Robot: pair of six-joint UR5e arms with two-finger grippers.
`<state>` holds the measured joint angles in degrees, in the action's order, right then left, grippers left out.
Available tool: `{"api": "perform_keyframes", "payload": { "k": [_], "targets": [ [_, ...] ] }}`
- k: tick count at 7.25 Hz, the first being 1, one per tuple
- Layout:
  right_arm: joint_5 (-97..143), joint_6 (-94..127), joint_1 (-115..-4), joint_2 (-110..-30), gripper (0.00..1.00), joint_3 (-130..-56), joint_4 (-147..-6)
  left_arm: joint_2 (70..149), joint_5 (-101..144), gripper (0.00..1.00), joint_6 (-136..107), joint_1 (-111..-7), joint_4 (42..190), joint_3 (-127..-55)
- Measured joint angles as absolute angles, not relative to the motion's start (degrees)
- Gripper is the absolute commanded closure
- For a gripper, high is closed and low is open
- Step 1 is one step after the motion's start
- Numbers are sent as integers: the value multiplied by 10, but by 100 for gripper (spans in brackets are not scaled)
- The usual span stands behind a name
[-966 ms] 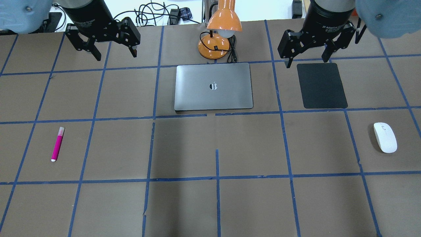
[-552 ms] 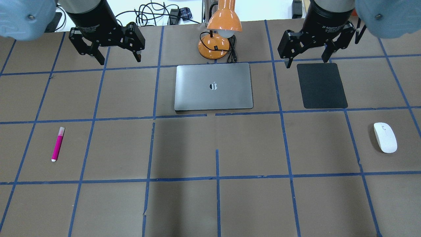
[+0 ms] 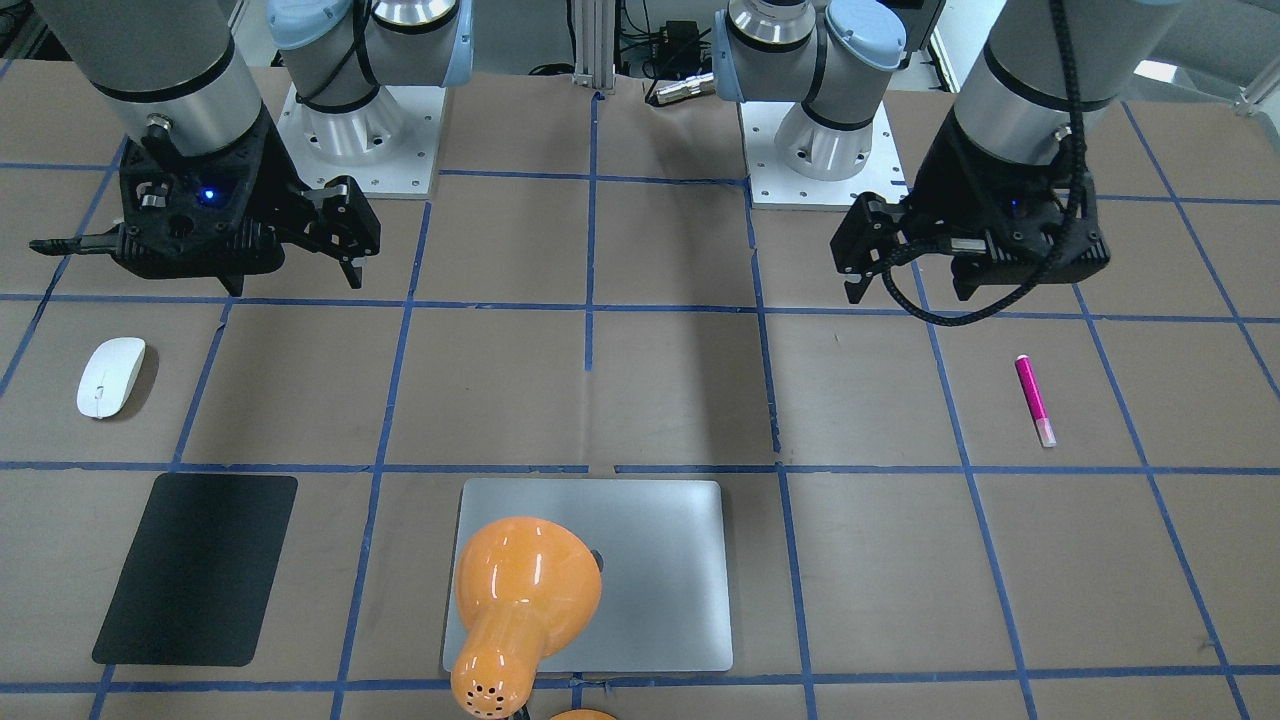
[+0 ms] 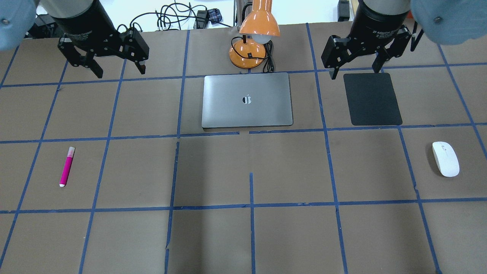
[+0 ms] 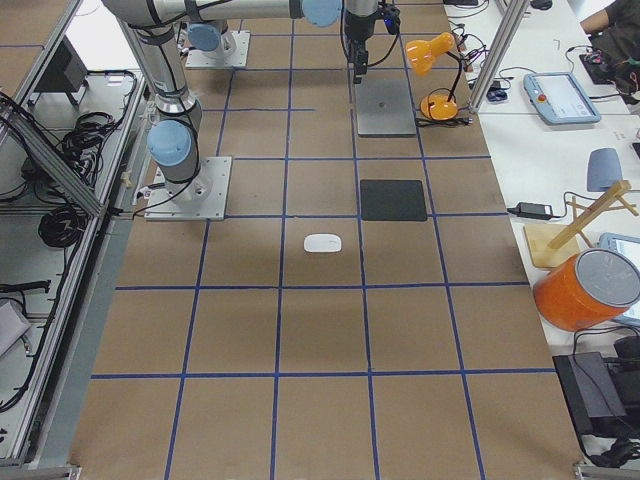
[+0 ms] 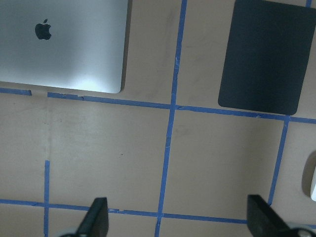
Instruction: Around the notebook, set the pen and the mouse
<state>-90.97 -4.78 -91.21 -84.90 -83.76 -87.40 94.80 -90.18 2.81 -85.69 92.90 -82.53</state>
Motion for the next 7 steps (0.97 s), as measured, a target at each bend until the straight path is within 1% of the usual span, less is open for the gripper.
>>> {"api": "perform_keyframes", "payload": {
  "k": [1, 2, 3, 4, 6, 7],
  "targets": [
    [-905, -48, -894, -849, 0, -840, -856, 945, -901, 0, 85, -810, 926, -850],
    [-895, -65, -857, -845, 0, -848, -844, 955, -900, 0, 120, -744, 898, -891],
    [-889, -111, -802, -835, 0, -873, -848, 970, -898, 0, 165, -672, 833, -950],
    [-889, -178, -737, -824, 0, -918, -886, 987, -897, 0, 241, -615, 742, -1018],
    [-909, -336, -625, -808, 0, -1033, -1061, 1044, -898, 0, 381, -562, 545, -1120],
    [-924, -386, -583, -798, 0, -1083, -1149, 1073, -897, 7, 428, -541, 486, -1142]
  ]
}}
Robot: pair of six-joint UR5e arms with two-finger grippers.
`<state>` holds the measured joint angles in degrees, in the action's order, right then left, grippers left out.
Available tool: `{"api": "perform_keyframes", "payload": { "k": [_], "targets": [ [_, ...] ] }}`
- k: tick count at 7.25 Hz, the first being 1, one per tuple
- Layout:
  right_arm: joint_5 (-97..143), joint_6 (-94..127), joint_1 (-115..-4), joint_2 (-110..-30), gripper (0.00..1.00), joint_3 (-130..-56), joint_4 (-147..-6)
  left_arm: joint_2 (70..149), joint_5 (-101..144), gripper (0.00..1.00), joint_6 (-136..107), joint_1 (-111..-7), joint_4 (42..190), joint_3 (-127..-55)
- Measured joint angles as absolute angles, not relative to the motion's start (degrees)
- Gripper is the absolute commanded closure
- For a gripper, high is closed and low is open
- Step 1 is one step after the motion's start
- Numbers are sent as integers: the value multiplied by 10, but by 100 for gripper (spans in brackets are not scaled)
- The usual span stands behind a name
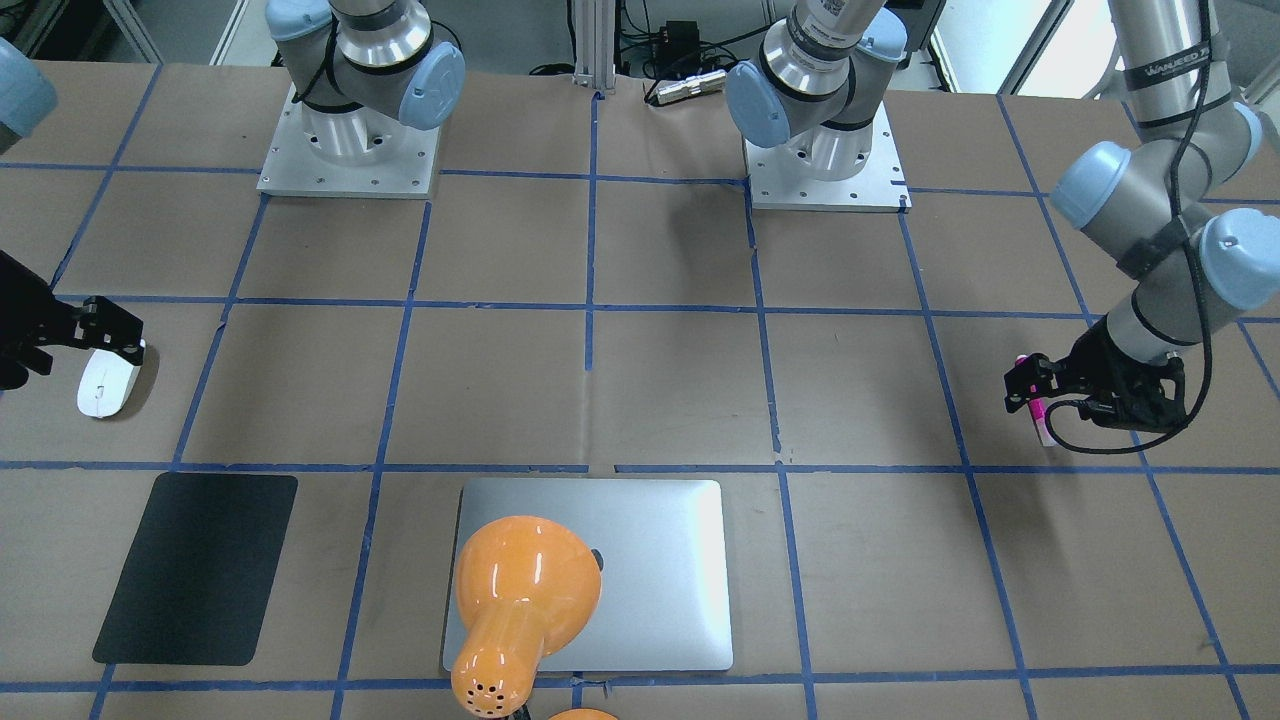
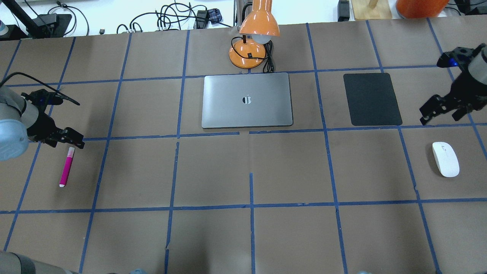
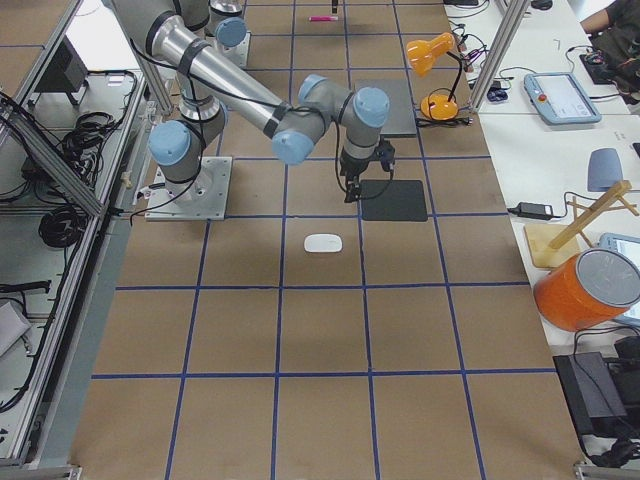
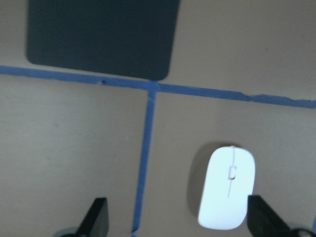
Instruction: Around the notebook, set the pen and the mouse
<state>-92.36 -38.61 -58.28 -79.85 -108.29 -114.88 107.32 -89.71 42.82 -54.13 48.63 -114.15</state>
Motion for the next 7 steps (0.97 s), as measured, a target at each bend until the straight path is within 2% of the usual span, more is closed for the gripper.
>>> {"api": "perform_keyframes", "payload": {
  "k": [1, 4, 7],
  "targets": [
    [-931, -418, -552, -785, 0, -1125, -1210, 1095, -896, 19, 461, -521, 460, -1150],
    [-946, -440, -519, -758, 0, -1169, -1261, 1107, -900, 100, 452, -506, 454, -1160],
    [-954, -428, -511, -721, 0, -1172, -1282, 1096, -899, 100, 415, -507, 468, -1167]
  ]
}}
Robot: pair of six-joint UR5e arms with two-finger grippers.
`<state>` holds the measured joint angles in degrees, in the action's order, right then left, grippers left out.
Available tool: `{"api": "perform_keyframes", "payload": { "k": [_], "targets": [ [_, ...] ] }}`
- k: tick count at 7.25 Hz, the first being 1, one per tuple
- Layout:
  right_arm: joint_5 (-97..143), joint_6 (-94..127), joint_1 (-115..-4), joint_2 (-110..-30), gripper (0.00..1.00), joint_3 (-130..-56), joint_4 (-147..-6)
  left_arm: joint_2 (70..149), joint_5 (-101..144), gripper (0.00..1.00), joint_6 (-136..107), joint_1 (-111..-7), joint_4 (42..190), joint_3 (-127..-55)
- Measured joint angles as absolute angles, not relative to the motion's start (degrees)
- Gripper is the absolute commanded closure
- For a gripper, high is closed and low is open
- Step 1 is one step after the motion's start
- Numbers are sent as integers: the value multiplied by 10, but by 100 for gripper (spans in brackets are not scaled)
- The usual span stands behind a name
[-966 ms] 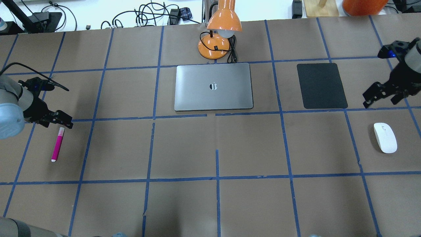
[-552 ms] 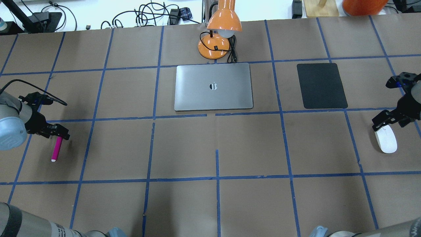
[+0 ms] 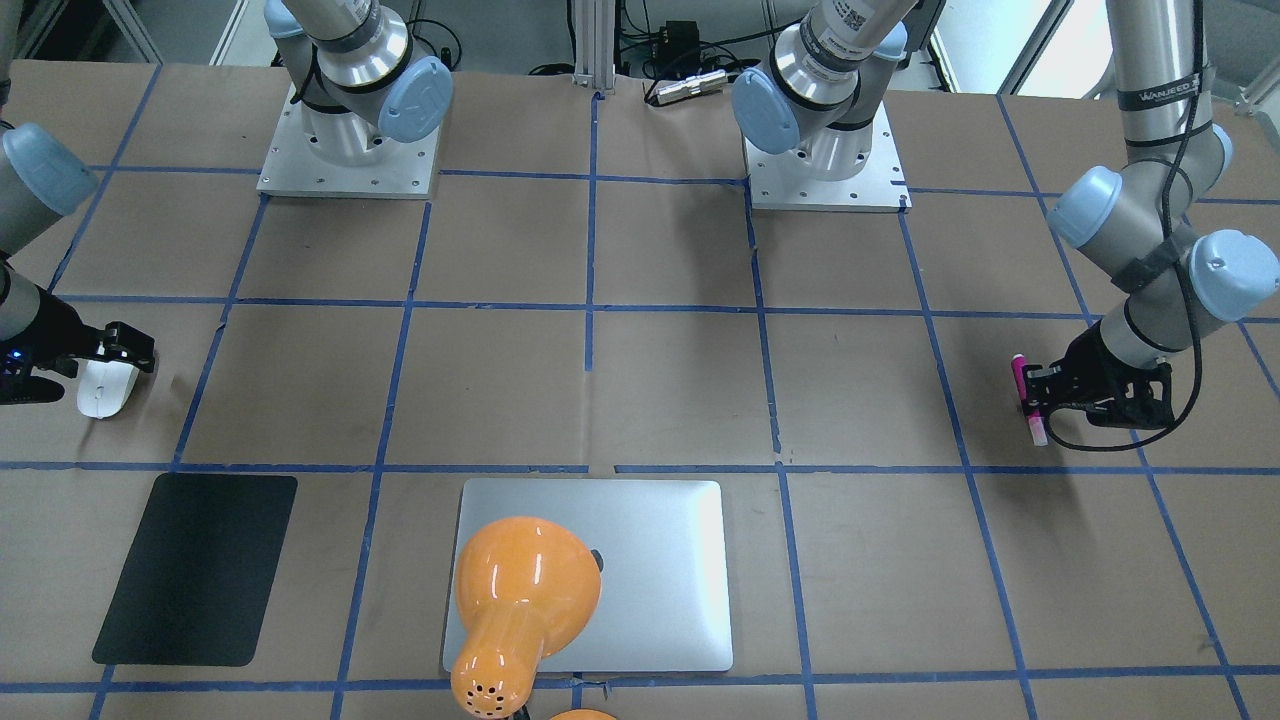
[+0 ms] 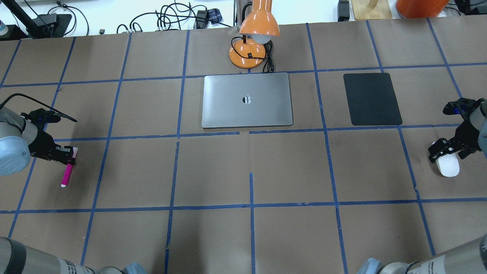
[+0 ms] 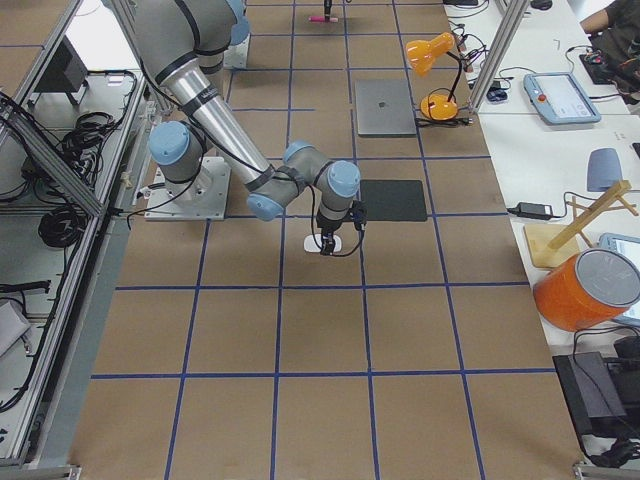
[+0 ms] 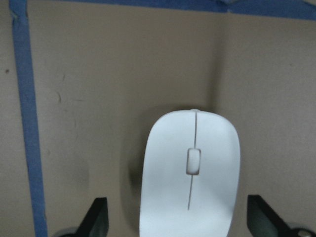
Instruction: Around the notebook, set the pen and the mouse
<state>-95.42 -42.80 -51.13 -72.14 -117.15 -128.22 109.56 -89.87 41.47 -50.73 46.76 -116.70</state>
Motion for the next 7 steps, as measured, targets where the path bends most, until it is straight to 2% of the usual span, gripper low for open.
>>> {"api": "perform_keyframes", "payload": {
  "k": [1, 2, 3, 4, 7],
  "targets": [
    [-954, -425, -511, -719, 8, -1172, -1285, 1097, -898, 100, 411, -506, 468, -1168],
    [-955, -426, -511, -717, 29, -1173, -1287, 1097, -899, 100, 411, -506, 468, -1168],
    [-959, -427, -511, -716, 56, -1173, -1286, 1097, -899, 100, 411, -506, 469, -1166],
    [-966, -427, -511, -717, 75, -1172, -1282, 1095, -899, 100, 409, -507, 475, -1164],
    [-980, -408, -517, -728, 78, -1162, -1275, 1067, -894, 100, 346, -516, 511, -1159]
  ]
}}
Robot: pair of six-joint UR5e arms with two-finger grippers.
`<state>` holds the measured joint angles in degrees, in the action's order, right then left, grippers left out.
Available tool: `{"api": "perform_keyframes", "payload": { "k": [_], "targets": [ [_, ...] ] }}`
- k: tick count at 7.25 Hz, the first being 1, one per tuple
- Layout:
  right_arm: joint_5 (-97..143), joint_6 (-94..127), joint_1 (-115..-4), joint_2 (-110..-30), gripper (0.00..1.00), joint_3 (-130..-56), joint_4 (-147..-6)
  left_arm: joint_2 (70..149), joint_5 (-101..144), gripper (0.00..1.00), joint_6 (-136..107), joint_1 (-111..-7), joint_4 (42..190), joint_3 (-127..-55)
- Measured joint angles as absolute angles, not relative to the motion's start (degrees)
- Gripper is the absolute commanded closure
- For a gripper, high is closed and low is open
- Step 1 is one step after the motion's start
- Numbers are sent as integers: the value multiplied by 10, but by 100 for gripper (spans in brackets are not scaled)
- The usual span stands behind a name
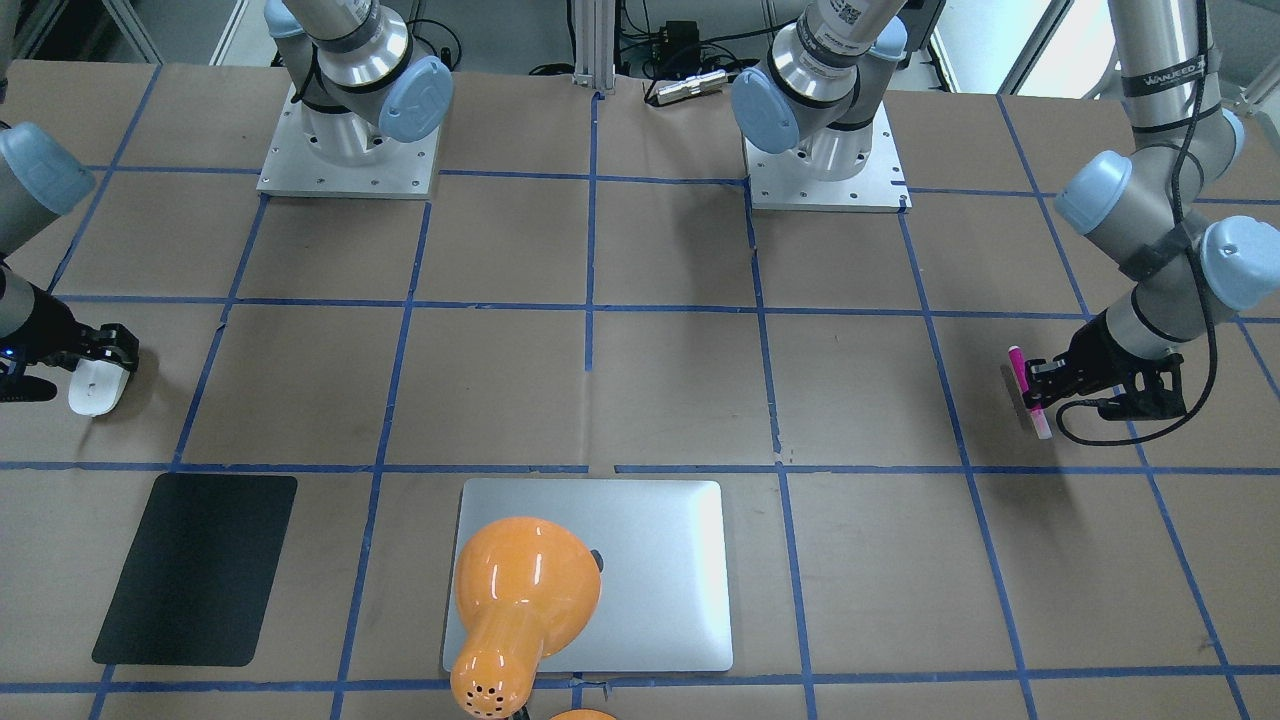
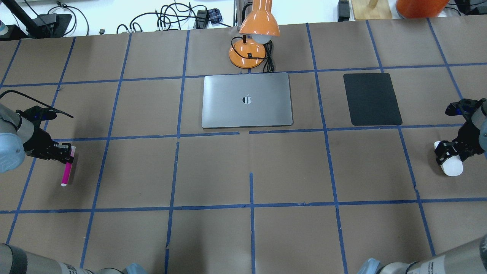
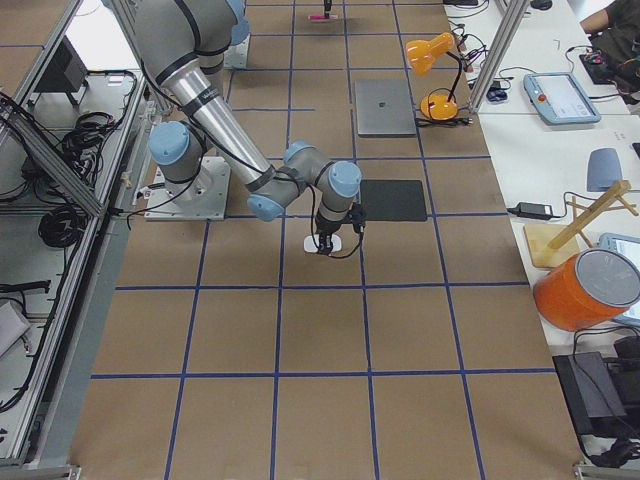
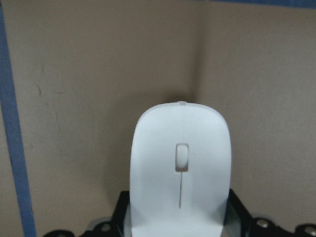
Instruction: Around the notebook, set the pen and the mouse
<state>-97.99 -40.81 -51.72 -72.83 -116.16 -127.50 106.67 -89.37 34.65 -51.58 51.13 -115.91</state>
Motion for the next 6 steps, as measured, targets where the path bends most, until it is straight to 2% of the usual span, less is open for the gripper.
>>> {"api": "perform_keyframes", "payload": {
  "k": [1, 3, 5, 6],
  "targets": [
    [-978, -379, -537, -733, 78, -1140, -1266, 1052, -890, 100, 280, -534, 533, -1157],
    [-966, -279, -621, -714, 78, -1048, -1207, 1022, -873, 100, 56, -615, 557, -1158],
    [-939, -198, -703, -641, 78, -931, -1167, 1009, -862, 100, -228, -751, 555, -1158],
    [-932, -174, -728, -605, 76, -896, -1161, 1005, -862, 100, -370, -829, 553, -1157]
  ]
}}
